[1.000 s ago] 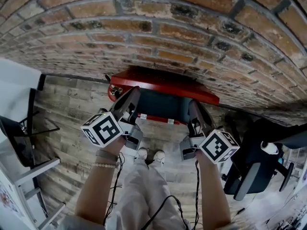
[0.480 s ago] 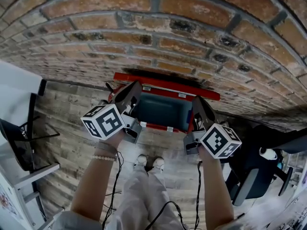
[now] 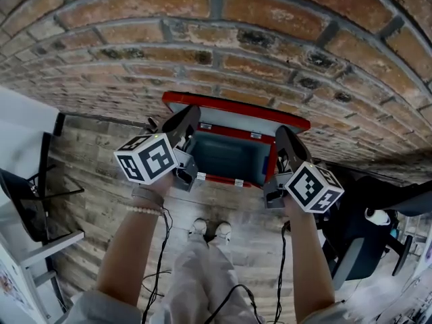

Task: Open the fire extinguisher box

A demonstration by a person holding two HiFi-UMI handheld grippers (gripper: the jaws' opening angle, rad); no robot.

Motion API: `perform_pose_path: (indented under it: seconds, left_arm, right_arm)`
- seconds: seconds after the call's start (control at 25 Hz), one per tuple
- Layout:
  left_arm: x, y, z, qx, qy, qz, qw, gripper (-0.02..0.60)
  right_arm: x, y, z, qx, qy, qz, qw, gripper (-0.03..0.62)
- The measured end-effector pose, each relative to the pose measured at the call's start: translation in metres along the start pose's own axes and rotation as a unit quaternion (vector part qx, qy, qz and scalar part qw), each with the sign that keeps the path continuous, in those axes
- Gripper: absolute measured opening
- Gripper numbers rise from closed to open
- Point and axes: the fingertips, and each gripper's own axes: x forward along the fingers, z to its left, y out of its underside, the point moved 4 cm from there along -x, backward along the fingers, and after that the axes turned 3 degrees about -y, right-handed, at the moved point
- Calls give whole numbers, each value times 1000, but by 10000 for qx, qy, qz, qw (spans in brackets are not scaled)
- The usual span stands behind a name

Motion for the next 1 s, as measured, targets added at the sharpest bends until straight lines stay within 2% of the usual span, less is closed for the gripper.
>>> perform_pose_path:
  seconds: [0.32, 0.6, 0.8, 1.0]
  left_arm:
    - [-24, -2, -31, 319, 180, -6, 9993, -8]
    - [-66, -9, -82, 984, 388, 109, 9943, -6]
    - [-101, -20, -126, 1693, 613, 169, 9835, -5]
    - [-133, -37, -171, 2421, 942, 272, 9653, -4]
  right_arm:
    - [-21, -5, 20, -332, 5, 37, 9994, 2]
    - [-65, -9, 59, -917, -36, 143, 9957, 2]
    - [-100, -21, 90, -1280, -40, 139, 9917, 3]
    - [-134, -42, 123, -1453, -40, -39, 9894, 5]
